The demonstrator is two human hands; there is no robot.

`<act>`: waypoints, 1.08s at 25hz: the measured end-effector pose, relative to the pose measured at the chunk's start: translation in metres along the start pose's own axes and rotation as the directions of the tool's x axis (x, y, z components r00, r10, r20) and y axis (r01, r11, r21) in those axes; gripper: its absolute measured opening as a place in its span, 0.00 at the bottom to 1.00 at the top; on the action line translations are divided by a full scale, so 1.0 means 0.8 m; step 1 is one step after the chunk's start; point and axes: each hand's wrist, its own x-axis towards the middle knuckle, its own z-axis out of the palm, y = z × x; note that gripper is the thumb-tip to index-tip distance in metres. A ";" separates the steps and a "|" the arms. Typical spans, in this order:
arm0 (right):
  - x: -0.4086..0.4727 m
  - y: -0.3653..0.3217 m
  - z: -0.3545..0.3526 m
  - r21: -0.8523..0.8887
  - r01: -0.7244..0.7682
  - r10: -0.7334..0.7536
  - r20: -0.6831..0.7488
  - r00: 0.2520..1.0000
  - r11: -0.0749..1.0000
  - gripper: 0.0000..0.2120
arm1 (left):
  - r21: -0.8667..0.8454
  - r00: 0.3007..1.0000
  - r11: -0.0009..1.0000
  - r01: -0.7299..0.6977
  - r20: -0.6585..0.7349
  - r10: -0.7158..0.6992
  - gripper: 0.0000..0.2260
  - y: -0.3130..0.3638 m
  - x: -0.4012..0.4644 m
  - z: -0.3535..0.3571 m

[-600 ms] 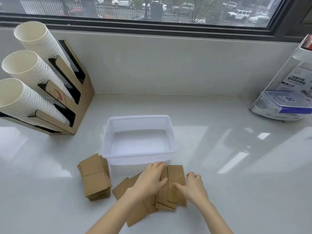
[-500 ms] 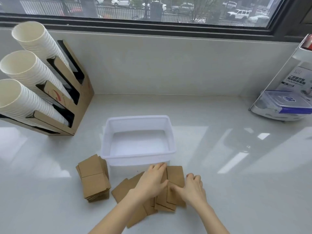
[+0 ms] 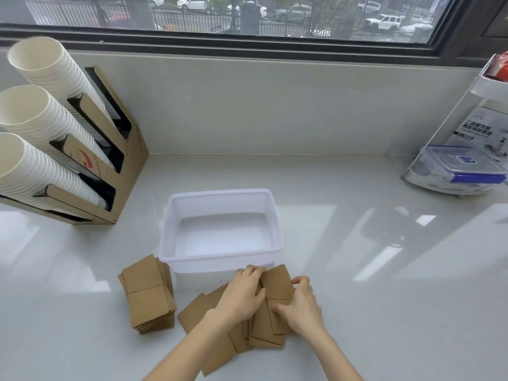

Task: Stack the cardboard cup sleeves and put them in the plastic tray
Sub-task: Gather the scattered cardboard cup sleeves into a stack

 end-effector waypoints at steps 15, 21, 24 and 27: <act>-0.016 -0.012 0.011 0.240 0.241 -0.233 -0.060 0.971 0.940 0.13 | -0.478 0.953 0.867 0.138 -0.174 -0.247 0.04 -0.053 -0.052 -0.038; -0.017 -0.014 0.026 -0.077 -0.031 0.017 -0.177 0.984 0.997 0.30 | -0.458 0.937 0.871 0.181 -0.189 -0.294 0.05 -0.076 -0.067 -0.054; -0.018 -0.017 0.029 -0.200 -0.100 0.060 -0.194 0.979 0.975 0.39 | -0.450 0.941 0.875 0.177 -0.185 -0.285 0.05 -0.081 -0.072 -0.057; -0.016 -0.014 0.028 -0.220 -0.128 0.093 -0.161 0.983 0.967 0.40 | -0.476 0.943 0.862 0.176 -0.169 -0.286 0.04 -0.082 -0.074 -0.059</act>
